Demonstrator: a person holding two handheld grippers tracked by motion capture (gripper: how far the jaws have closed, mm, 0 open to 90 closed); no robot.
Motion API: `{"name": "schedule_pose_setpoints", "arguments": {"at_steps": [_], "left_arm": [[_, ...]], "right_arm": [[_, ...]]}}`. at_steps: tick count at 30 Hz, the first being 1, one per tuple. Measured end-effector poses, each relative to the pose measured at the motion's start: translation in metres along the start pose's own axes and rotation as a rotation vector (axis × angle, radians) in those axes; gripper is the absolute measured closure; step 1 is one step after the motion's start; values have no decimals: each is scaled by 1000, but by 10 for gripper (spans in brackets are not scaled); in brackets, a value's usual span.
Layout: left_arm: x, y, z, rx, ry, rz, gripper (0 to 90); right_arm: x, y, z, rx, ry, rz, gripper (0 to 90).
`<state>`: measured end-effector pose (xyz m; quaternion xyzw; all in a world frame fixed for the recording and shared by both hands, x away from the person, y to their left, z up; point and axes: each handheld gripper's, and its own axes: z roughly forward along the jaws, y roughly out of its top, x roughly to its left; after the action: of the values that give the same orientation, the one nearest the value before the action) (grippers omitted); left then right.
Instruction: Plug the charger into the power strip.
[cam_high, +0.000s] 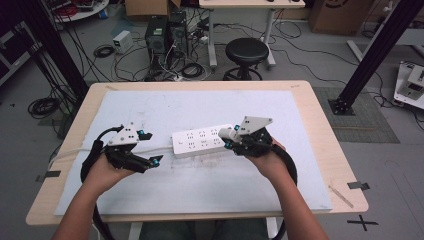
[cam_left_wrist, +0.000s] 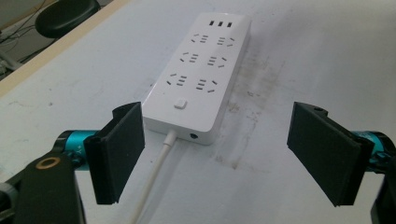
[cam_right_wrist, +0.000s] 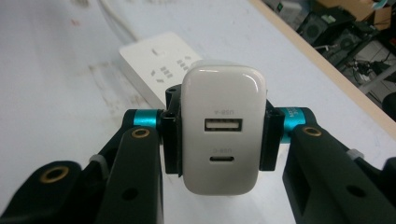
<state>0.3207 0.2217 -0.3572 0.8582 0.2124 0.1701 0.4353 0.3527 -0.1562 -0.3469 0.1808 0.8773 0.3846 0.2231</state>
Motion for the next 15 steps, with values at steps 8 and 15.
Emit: {"name": "schedule_pose_setpoints", "arguments": {"at_steps": [8, 15], "left_arm": [[2, -3, 4, 17, -21, 8, 190], [5, -7, 11, 46, -46, 25, 190]], "right_arm": [[-26, 23, 21, 158, 79, -151, 630], [-42, 45, 48, 296, 196, -263, 630]]}}
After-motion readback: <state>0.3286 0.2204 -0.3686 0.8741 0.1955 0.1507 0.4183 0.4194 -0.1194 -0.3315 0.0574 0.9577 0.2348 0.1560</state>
